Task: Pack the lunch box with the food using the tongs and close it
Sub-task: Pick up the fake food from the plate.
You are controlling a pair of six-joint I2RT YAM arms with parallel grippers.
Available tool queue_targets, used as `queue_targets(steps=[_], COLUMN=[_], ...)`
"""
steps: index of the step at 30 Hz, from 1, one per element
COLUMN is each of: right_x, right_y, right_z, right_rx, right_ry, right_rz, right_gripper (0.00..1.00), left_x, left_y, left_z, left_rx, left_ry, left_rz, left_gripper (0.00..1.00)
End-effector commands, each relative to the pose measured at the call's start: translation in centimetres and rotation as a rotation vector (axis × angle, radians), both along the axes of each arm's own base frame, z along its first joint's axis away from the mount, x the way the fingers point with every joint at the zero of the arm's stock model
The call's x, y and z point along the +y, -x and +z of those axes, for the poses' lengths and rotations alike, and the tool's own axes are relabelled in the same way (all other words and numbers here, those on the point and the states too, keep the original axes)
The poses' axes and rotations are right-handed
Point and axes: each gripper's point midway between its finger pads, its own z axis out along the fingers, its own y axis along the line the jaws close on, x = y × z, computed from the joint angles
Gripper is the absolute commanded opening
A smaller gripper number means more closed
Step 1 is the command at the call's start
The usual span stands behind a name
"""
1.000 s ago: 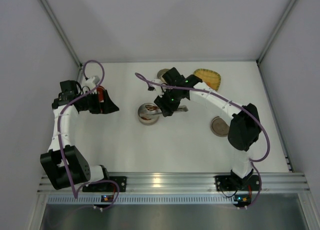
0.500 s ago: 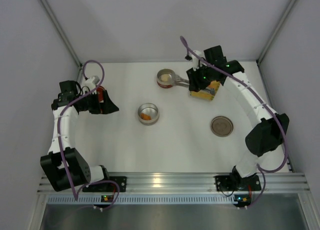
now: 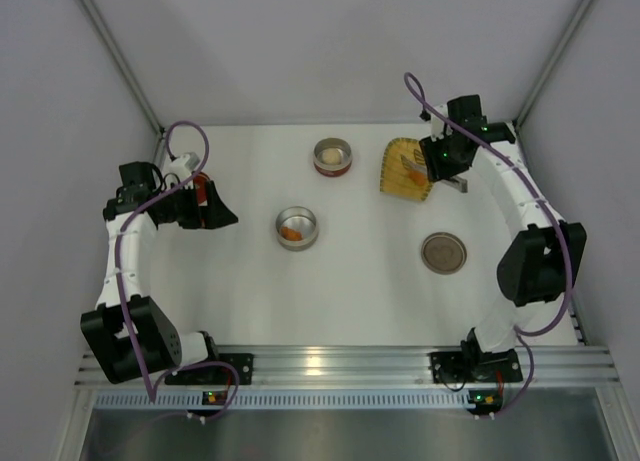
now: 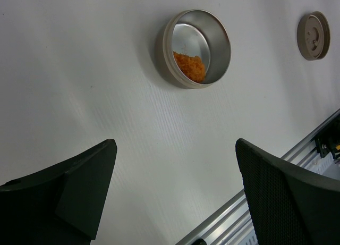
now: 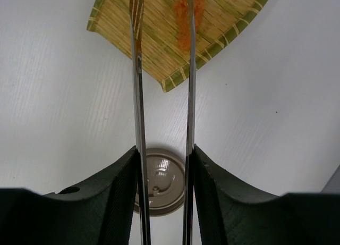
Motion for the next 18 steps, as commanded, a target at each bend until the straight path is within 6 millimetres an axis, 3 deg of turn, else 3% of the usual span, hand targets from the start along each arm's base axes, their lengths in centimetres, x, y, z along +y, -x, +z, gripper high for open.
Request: queue_targets(steps=[1,7,18], right_x=[-1.8,-2.7,-3.1], right_y=[-1.6,-2.1,-2.7], right_z=[-0.8,-2.5,-3.9], right_rx=[-0.022,0.013,0.04], right_ry=[0.051,0.067,0.055], right_rz=[-0.054,-0.071,-0.078], right_gripper=[0.42,0.45,0.45], left_x=[-0.1,0.0,0.0], left_y=[0.2,0.3,0.1], left_z=[0.3,0.0,-0.1], left_rx=[-0.037,-0.031,-0.031], left_ry=[-0.007,-0.01,-0.009], left_rz=[-0.022,-0.02,-0.021], left_gripper=[0.98,0.98,0.98])
